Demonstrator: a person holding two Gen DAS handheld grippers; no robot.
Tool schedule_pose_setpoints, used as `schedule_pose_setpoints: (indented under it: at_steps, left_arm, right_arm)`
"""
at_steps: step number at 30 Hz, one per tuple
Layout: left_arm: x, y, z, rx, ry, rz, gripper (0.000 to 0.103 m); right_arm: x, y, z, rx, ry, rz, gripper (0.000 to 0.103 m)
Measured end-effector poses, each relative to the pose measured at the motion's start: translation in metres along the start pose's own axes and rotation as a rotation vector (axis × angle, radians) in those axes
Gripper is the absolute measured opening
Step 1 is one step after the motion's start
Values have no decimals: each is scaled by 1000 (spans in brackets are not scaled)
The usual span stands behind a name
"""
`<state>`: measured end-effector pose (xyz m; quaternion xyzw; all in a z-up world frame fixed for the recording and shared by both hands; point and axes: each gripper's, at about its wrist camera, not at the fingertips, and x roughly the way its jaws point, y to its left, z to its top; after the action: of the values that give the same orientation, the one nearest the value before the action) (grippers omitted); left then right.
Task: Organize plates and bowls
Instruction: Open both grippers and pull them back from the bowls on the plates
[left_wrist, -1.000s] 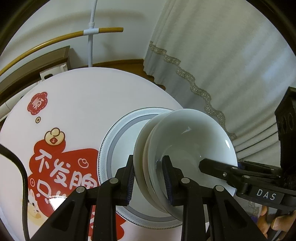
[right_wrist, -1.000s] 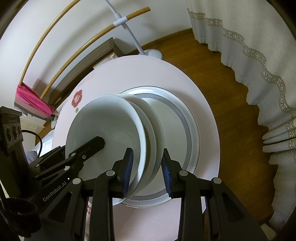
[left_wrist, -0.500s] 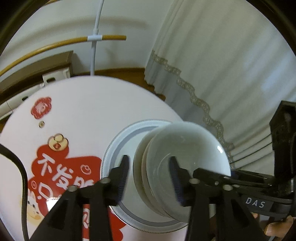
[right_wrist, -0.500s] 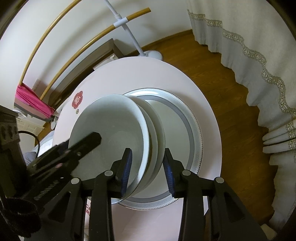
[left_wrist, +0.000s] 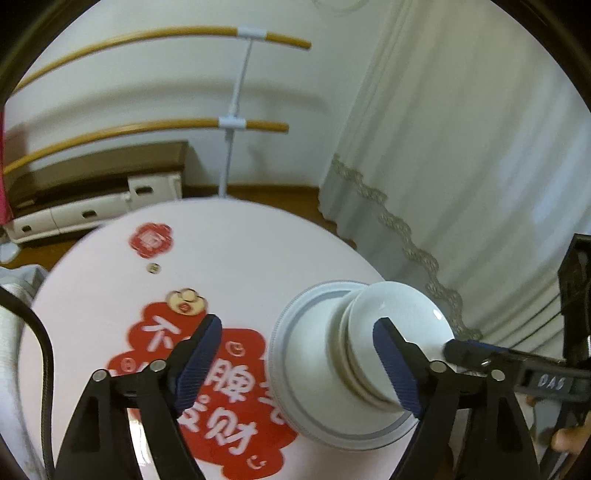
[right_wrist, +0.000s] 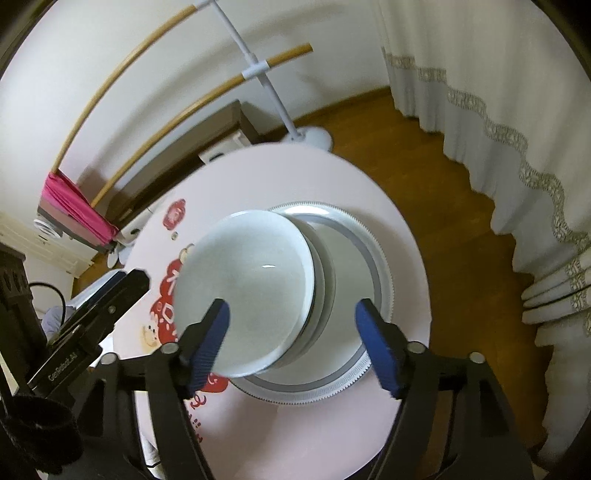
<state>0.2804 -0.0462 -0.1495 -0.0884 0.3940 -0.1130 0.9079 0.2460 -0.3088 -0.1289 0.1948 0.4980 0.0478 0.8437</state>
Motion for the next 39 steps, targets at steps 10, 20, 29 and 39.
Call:
schedule_pose_setpoints:
  at_steps: [10, 20, 29, 39]
  left_arm:
    - [-91, 5, -68, 31, -212, 124, 98]
    - [-176, -31, -168, 42, -378, 197, 102]
    - [-217, -58, -256, 72, -471, 256, 102]
    - [-260, -85, -316, 67, -543, 278, 102]
  right_arm:
    - [-72, 24, -48, -125, -253, 15, 93]
    - [-106, 43, -134, -245, -456, 0, 103]
    - [-134, 54, -200, -331, -570, 11, 103]
    - [-171, 61, -260, -409, -672, 10, 103]
